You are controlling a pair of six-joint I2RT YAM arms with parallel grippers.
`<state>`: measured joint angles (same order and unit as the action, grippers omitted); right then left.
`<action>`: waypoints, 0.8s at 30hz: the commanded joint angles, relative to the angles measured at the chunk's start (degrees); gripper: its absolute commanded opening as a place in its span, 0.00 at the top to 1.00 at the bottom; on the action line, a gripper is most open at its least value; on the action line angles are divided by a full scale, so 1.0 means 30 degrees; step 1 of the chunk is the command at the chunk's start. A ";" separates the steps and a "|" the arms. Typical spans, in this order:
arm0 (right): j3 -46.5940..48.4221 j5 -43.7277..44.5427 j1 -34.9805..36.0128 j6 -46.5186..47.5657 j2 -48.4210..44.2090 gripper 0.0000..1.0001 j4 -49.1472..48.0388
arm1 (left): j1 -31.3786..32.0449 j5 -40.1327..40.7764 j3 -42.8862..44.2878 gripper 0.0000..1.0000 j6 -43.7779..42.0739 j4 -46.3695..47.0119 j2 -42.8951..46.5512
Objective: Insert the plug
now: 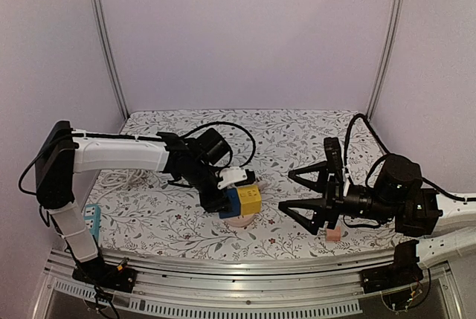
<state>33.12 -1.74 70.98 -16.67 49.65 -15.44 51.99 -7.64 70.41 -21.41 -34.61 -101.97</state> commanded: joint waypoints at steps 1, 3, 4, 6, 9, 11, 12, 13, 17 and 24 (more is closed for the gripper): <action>0.0143 -0.0007 0.0129 0.0016 0.0113 0.01 0.0020 | 0.0508 0.1946 -0.0170 1.00 -0.0160 -0.1112 -0.1807; 0.0150 -0.0035 0.0113 0.0018 0.0174 0.01 0.0020 | 0.0614 0.2017 0.0032 1.00 -0.0043 -0.1397 -0.2282; 0.0150 -0.0058 0.0116 0.0018 0.0193 0.01 0.0020 | 0.0610 0.2026 0.0176 1.00 0.0061 -0.1561 -0.2568; 0.0150 -0.0065 0.0107 0.0004 0.0208 0.01 0.0020 | 0.0601 0.1900 0.0509 1.00 0.0229 -0.1992 -0.3100; 0.0150 -0.0094 0.0129 -0.0011 0.0181 0.01 0.0050 | 0.0601 0.1671 0.0859 1.00 0.0353 -0.2500 -0.3843; 0.0157 -0.0095 0.0125 -0.0017 0.0154 0.01 0.0050 | 0.0550 0.1529 0.1096 1.00 0.0537 -0.2777 -0.4328; 0.0151 -0.0095 0.0114 -0.0012 0.0150 0.01 0.0050 | 0.0543 0.1464 0.1236 1.00 0.0606 -0.2964 -0.4600; 0.0150 -0.0095 0.0120 -0.0011 0.0165 0.01 0.0057 | 0.0542 0.1446 0.1327 1.00 0.0666 -0.3078 -0.4835; 0.0150 -0.0095 0.0105 -0.0017 0.0179 0.01 0.0050 | 0.0542 0.1510 0.1526 1.00 0.0862 -0.3311 -0.5770; 0.0150 -0.0068 0.0123 -0.0010 0.0179 0.01 0.0079 | 0.0484 0.1901 0.1876 1.00 0.1249 -0.3660 -0.6957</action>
<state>33.12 -1.89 70.98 -16.64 50.02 -15.44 53.04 -7.09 80.82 -18.17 -36.21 -112.38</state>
